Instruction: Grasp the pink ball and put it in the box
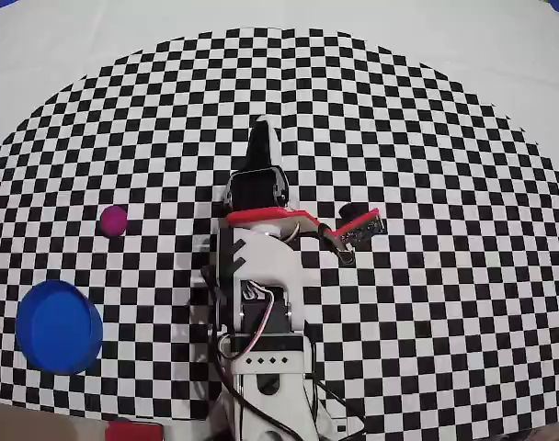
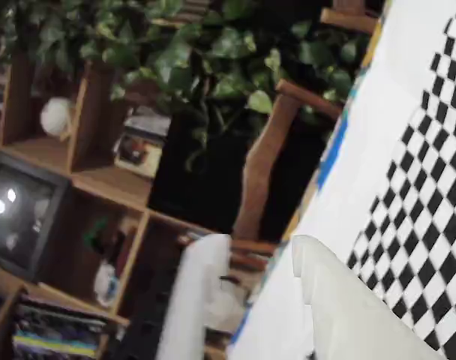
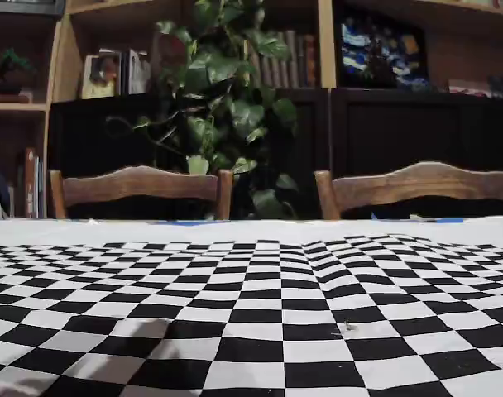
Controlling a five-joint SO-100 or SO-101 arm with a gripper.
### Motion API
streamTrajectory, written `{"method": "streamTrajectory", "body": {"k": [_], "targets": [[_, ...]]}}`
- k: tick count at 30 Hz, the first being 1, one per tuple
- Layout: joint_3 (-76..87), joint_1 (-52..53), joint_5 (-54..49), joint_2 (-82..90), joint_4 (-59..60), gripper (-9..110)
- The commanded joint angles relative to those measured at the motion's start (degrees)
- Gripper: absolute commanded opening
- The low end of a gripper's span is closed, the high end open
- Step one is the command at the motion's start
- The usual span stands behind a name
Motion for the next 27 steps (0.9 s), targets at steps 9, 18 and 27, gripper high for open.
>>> {"method": "streamTrajectory", "body": {"k": [9, 18, 27], "targets": [[0.44, 0.26, -42.1, 0.35, 5.27, 27], [0.44, 0.79, -61.08, 0.62, 5.27, 27], [0.44, 0.97, -63.81, 0.35, 5.19, 27]]}}
